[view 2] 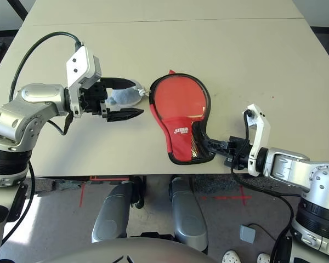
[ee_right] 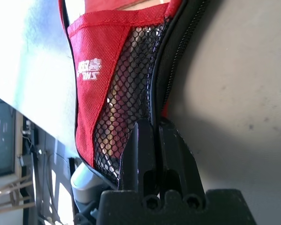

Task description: Store the ping-pong paddle in its case and zip it.

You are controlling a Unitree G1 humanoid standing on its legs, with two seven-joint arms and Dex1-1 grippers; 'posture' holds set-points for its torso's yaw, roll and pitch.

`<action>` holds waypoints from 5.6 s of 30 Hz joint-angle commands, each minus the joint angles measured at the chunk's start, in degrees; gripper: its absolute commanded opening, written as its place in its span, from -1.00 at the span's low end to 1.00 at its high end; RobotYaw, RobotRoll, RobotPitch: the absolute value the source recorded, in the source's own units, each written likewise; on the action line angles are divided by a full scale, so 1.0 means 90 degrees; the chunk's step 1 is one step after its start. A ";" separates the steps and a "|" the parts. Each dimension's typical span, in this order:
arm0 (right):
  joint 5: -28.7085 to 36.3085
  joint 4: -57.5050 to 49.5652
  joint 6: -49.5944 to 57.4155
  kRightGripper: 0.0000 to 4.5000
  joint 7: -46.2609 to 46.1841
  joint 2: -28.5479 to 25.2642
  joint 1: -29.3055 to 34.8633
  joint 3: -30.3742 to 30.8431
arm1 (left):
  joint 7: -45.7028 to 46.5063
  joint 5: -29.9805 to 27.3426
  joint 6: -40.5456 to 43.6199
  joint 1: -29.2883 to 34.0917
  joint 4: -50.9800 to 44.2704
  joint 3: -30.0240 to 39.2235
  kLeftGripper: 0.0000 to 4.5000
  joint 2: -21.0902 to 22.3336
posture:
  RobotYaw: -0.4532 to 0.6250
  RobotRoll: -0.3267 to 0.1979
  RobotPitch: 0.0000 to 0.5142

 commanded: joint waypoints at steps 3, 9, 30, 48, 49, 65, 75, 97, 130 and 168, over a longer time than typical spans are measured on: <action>0.0079 0.0357 0.0065 -0.22 0.1125 -0.1446 -0.0241 0.0168 | -0.0095 0.0050 -0.0099 0.0021 0.0057 -0.0031 1.00 0.0027 | -0.38 0.25 -0.02; -0.2123 0.0672 -0.1855 0.80 0.3892 -0.3159 -0.0394 0.1211 | -0.0051 0.0064 -0.0111 0.0006 0.0083 0.0021 1.00 0.0057 | -0.35 0.25 -0.08; -0.7440 0.4903 -0.7994 0.98 0.8257 -0.1172 -0.4106 0.4230 | 0.0298 0.0362 -0.0272 -0.0048 0.0418 0.0232 1.00 0.0145 | -0.26 0.25 -0.05; -0.8825 0.6128 -0.9018 0.98 0.8306 -0.0166 -0.4073 0.4433 | 0.0663 0.1171 -0.0713 -0.0186 0.1712 -0.0003 1.00 -0.0139 | -0.24 0.25 0.05; -0.8840 0.6112 -0.9008 0.98 0.8295 -0.0158 -0.4055 0.4427 | 0.0671 0.1217 -0.0726 -0.0207 0.1793 -0.0014 1.00 -0.0172 | -0.25 0.25 0.05; -0.8918 0.5816 -0.8876 1.00 0.8063 -0.0146 -0.3764 0.4318 | 0.0454 0.1958 -0.0951 -0.0493 0.2621 -0.0581 0.58 -0.0567 | -0.30 0.25 0.02; -0.8978 0.5673 -0.8838 1.00 0.7920 -0.0147 -0.3586 0.4322 | 0.0089 0.2440 -0.0934 -0.0929 0.2665 -0.0816 -0.91 -0.0138 | -0.32 0.25 0.02; -0.9153 0.5239 -0.8771 1.00 0.7734 -0.0118 -0.3133 0.4480 | 0.1488 0.3577 -0.3685 -0.3525 0.7102 -0.0674 -0.93 -0.1658 | -0.36 0.25 0.06; -0.9136 0.4287 -0.8288 1.00 0.7613 -0.0163 -0.2541 0.4609 | 0.4025 0.4026 -0.5204 -0.4773 0.9653 -0.0049 -0.93 -0.3324 | -0.46 0.25 0.16; -0.9033 0.3378 -0.7787 1.00 0.7339 -0.0215 -0.1844 0.4661 | 0.4680 0.4163 -0.5593 -0.5209 0.9936 0.0238 -0.93 -0.4901 | -0.60 0.25 0.20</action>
